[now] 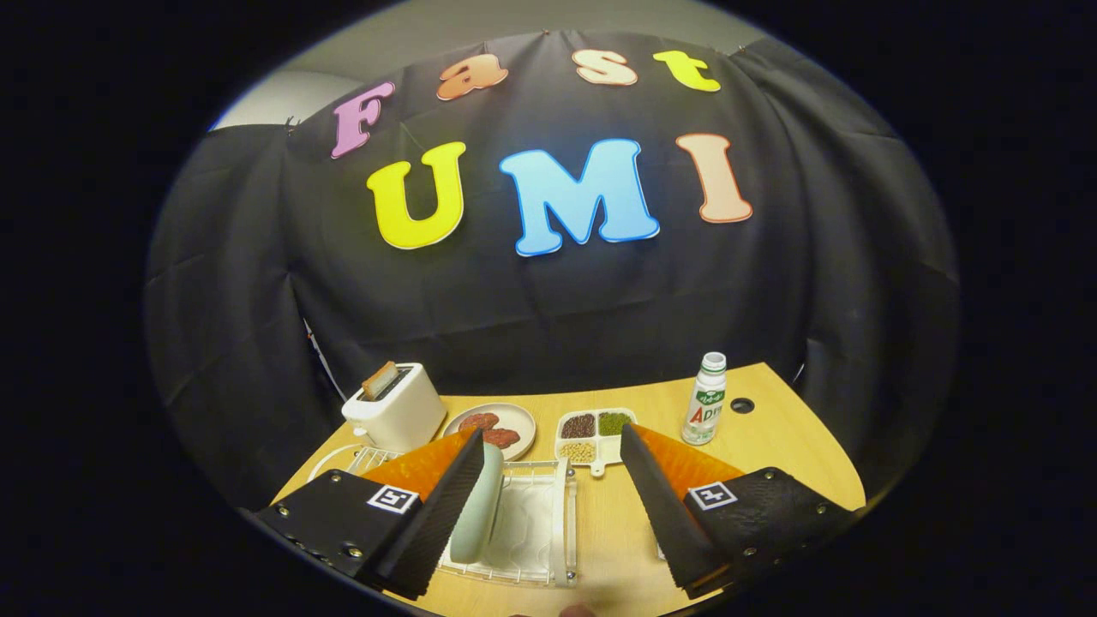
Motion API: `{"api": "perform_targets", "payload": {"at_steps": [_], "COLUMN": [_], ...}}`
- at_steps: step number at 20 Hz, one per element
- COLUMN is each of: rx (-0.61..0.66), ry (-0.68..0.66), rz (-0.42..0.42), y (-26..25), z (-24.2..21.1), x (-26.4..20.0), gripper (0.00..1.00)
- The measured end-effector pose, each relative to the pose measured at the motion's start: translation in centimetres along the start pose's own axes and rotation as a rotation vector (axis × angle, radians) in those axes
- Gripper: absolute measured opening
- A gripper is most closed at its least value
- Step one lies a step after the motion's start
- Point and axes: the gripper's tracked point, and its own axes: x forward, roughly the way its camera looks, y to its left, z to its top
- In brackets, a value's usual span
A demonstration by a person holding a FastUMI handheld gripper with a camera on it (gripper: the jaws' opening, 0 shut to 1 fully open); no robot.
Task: Take the plate from the dish rack, then take the spoon from the basket and place it into the plate.
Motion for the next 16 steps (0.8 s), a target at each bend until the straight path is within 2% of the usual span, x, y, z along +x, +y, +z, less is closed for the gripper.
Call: {"api": "perform_targets", "payload": {"at_steps": [3,8,11,16], "rx": [0.0,-0.055,-0.101,-0.1], "ry": [0.128,0.24,0.313,0.464], "rz": [-0.012,-0.01,-0.035,-0.084], "y": [1.2,3.8,4.5,4.8], "z": [-2.2,-3.9,-5.3,-8.8], "x": [1.5,3.0,4.3,7.0], "gripper": [0.99,0.99,0.99,0.99]}}
